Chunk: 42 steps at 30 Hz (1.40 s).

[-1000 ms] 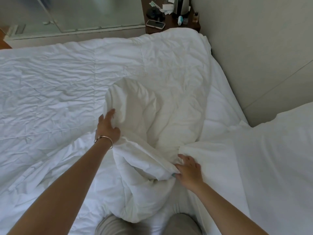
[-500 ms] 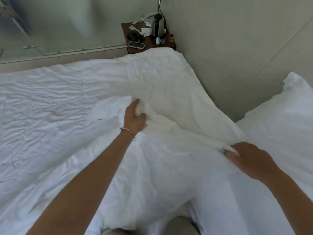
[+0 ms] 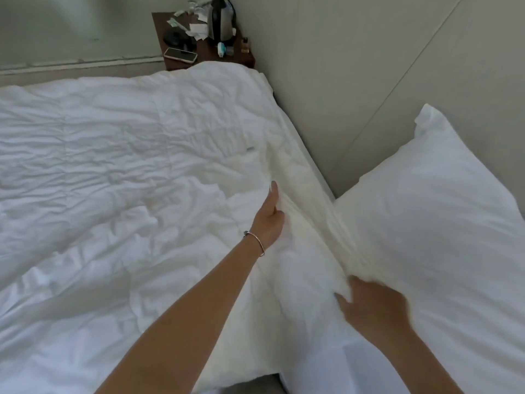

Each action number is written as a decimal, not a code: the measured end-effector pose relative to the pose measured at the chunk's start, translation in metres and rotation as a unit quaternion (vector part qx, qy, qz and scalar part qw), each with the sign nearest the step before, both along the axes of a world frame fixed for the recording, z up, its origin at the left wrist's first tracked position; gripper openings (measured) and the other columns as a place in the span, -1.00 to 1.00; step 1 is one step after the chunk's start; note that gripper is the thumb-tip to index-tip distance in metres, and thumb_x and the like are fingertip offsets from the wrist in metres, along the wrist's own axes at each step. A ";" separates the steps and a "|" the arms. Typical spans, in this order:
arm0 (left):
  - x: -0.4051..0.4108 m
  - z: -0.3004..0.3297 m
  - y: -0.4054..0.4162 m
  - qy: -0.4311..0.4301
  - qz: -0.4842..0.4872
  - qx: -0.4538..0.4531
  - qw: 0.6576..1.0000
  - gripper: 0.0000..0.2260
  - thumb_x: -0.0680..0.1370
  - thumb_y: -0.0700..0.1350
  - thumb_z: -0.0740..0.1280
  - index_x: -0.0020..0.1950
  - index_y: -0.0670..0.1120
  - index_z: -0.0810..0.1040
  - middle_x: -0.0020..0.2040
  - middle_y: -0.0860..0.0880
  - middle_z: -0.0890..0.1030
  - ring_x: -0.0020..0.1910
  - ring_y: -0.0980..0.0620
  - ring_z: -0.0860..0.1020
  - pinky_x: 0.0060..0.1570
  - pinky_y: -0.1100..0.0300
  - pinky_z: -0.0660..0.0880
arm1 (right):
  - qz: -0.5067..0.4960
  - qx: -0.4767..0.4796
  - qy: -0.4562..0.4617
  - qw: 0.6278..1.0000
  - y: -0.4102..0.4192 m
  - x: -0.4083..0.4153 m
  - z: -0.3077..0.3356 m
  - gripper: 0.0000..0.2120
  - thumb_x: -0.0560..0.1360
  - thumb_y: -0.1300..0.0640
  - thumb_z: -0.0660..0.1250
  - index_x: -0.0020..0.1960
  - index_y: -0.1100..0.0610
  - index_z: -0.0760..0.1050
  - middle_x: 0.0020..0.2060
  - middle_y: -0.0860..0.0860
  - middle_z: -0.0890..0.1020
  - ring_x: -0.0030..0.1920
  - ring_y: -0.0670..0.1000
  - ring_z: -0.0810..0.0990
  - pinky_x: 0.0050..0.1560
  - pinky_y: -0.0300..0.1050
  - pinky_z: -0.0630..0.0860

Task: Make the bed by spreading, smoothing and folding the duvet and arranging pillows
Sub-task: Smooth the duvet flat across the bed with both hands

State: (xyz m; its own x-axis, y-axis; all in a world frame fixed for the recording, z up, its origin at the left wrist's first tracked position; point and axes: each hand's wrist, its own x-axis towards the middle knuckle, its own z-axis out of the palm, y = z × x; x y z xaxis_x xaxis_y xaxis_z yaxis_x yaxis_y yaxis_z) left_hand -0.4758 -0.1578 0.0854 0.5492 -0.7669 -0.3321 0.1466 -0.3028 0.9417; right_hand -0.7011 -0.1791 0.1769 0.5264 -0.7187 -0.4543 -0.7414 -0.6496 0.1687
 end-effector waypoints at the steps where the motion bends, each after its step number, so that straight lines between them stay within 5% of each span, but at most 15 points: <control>1: -0.004 0.007 -0.009 0.007 -0.008 -0.018 1.000 -0.32 0.54 -0.41 0.07 0.57 0.05 0.00 0.54 -0.18 0.08 0.50 -0.12 0.17 0.38 0.24 0.29 | -0.038 -0.017 -0.034 0.999 -0.006 -0.017 0.007 -0.53 0.52 -0.36 0.04 0.26 -0.12 0.41 0.07 -0.12 0.61 0.14 0.00 0.58 0.07 -0.16 0.48; 4: -0.041 0.009 -0.031 0.019 -0.146 0.015 0.989 -0.26 0.52 -0.43 0.14 0.58 0.00 -0.10 0.58 -0.01 0.04 0.44 -0.02 0.30 0.18 0.47 0.36 | -0.090 0.003 0.004 0.996 -0.006 -0.051 0.019 -0.49 0.49 -0.41 0.03 0.30 -0.17 0.37 0.18 -0.16 0.57 0.23 -0.08 0.52 0.19 -0.19 0.39; 8: -0.071 -0.021 -0.043 -0.001 -0.266 0.115 0.957 -0.23 0.56 -0.24 0.21 0.55 0.14 -0.24 0.57 0.07 0.01 0.36 -0.07 0.40 0.11 0.19 0.46 | -0.082 0.037 0.078 0.993 0.001 -0.015 0.025 -0.42 0.49 -0.38 0.08 0.35 -0.03 0.26 0.31 -0.07 0.45 0.33 -0.02 0.43 0.24 -0.09 0.32; 11: -0.066 -0.027 -0.039 0.156 -0.075 0.037 0.984 -0.37 0.61 -0.26 0.18 0.57 0.00 -0.08 0.47 0.00 0.26 0.22 0.05 0.43 -0.11 0.42 0.47 | -0.077 -0.019 -0.114 0.990 -0.021 0.048 0.028 -0.58 0.54 -0.21 0.15 0.30 0.00 0.32 0.19 -0.01 0.47 0.23 0.07 0.47 0.15 -0.02 0.37; 13: -0.061 -0.033 -0.028 0.121 0.142 0.062 0.981 -0.57 0.61 -0.26 0.17 0.45 0.02 0.26 0.34 -0.04 0.44 0.22 0.00 0.46 -0.07 0.42 0.46 | -0.147 0.058 -0.261 0.952 -0.049 0.099 0.009 -0.60 0.54 -0.09 0.21 0.32 0.05 0.34 0.19 0.03 0.45 0.22 0.10 0.46 0.07 -0.01 0.43; 14: -0.058 -0.041 -0.022 0.043 0.177 0.124 0.976 -0.61 0.60 -0.18 0.19 0.41 0.07 0.30 0.37 -0.02 0.41 0.32 -0.05 0.41 0.12 0.32 0.42 | -0.170 0.099 -0.289 0.937 -0.066 0.123 -0.010 -0.59 0.54 -0.04 0.24 0.33 0.09 0.32 0.22 0.06 0.43 0.23 0.11 0.44 0.05 0.00 0.44; 16: -0.059 -0.060 -0.008 -0.133 0.030 0.293 0.946 -0.45 0.57 0.11 0.19 0.52 0.17 0.09 0.54 0.08 0.08 0.53 -0.08 0.05 0.43 0.03 0.09 | -0.184 0.153 -0.269 0.933 -0.097 0.161 -0.052 -0.47 0.51 -0.02 0.28 0.40 0.12 0.22 0.29 0.12 0.36 0.29 0.17 0.36 0.11 0.06 0.43; 18: -0.067 -0.070 -0.006 -0.188 -0.137 0.350 0.907 -0.34 0.56 0.24 0.11 0.54 0.22 -0.19 0.57 0.08 -0.18 0.55 -0.03 -0.17 0.47 -0.11 -0.15 | -0.191 0.202 -0.214 0.937 -0.120 0.184 -0.092 -0.24 0.48 -0.12 0.33 0.52 0.05 0.03 0.41 0.16 0.24 0.38 0.24 0.25 0.25 0.15 0.38; 21: -0.058 -0.075 -0.004 -0.098 -0.069 0.284 0.951 -0.45 0.62 0.05 0.09 0.56 0.07 -0.05 0.56 0.07 0.09 0.51 0.02 0.14 0.49 -0.04 0.05 | -0.171 0.243 -0.201 0.933 -0.141 0.189 -0.137 -0.02 0.41 -0.20 0.41 0.56 -0.11 -0.19 0.52 0.17 0.07 0.49 0.25 0.12 0.43 0.18 0.23; 24: -0.014 -0.084 -0.011 -0.081 0.063 0.234 0.967 -0.60 0.62 -0.09 0.13 0.47 -0.02 0.21 0.43 -0.04 0.32 0.25 -0.11 0.45 0.27 0.06 0.38 | -0.150 0.258 -0.264 0.917 -0.142 0.170 -0.168 -0.03 0.40 -0.12 0.47 0.57 -0.04 -0.08 0.49 0.13 0.18 0.47 0.15 0.19 0.46 0.01 0.20; 30: 0.068 -0.092 -0.111 -0.213 0.005 0.287 0.934 -0.47 0.53 0.19 0.26 0.41 -0.05 0.32 0.35 -0.10 0.36 0.25 -0.13 0.46 0.20 -0.01 0.44 | -0.149 0.260 -0.342 0.890 -0.155 0.156 -0.181 -0.09 0.36 -0.06 0.51 0.53 0.08 0.07 0.38 0.05 0.34 0.37 0.07 0.35 0.12 -0.23 0.26; 33: 0.070 -0.091 -0.169 -0.230 -0.025 0.360 0.904 -0.15 0.39 0.28 0.39 0.49 -0.07 0.09 0.34 -0.10 0.27 0.31 -0.19 0.34 0.14 -0.06 0.40 | -0.167 0.312 -0.270 0.896 -0.158 0.160 -0.177 0.12 0.28 -0.18 0.53 0.55 0.03 -0.15 0.39 0.04 0.37 0.37 0.09 0.37 0.09 -0.18 0.29; 36: 0.064 -0.108 -0.186 -0.214 -0.057 0.460 0.860 0.07 0.36 0.14 0.48 0.52 0.08 -0.30 0.35 -0.18 0.20 0.29 -0.25 0.33 0.14 -0.07 0.41 | -0.185 0.364 -0.253 0.877 -0.154 0.160 -0.175 0.10 0.30 0.00 0.56 0.49 -0.06 -0.21 0.17 0.03 0.52 0.08 0.04 0.54 -0.02 -0.20 0.41; 39: 0.062 -0.126 -0.166 -0.142 -0.018 0.461 0.876 -0.30 0.60 -0.08 0.23 0.56 -0.10 -0.19 0.40 -0.24 0.34 0.34 -0.20 0.39 0.28 -0.04 0.34 | -0.191 0.366 -0.275 0.868 -0.149 0.155 -0.164 -0.11 0.37 0.20 0.43 0.42 -0.18 -0.09 -0.12 0.04 0.52 -0.25 -0.01 0.52 -0.29 -0.19 0.46; 42: 0.066 -0.092 -0.155 -0.178 0.014 0.275 0.945 -0.52 0.63 -0.12 0.10 0.54 -0.07 0.08 0.28 -0.21 0.48 0.14 -0.17 0.50 0.10 0.09 0.45 | -0.152 0.330 -0.375 0.853 -0.148 0.141 -0.135 -0.15 0.37 0.33 0.28 0.38 -0.40 0.06 -0.16 0.02 0.51 -0.29 -0.04 0.49 -0.35 -0.21 0.43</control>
State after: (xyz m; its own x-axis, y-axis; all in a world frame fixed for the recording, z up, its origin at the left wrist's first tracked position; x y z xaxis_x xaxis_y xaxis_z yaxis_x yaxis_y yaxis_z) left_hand -0.4097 -0.3129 -0.0069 0.7191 -0.5149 -0.4666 -0.1342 -0.7618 0.6338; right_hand -0.5599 -0.3271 0.0415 0.6822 -0.5920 -0.4292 -0.6305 -0.1791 -0.7552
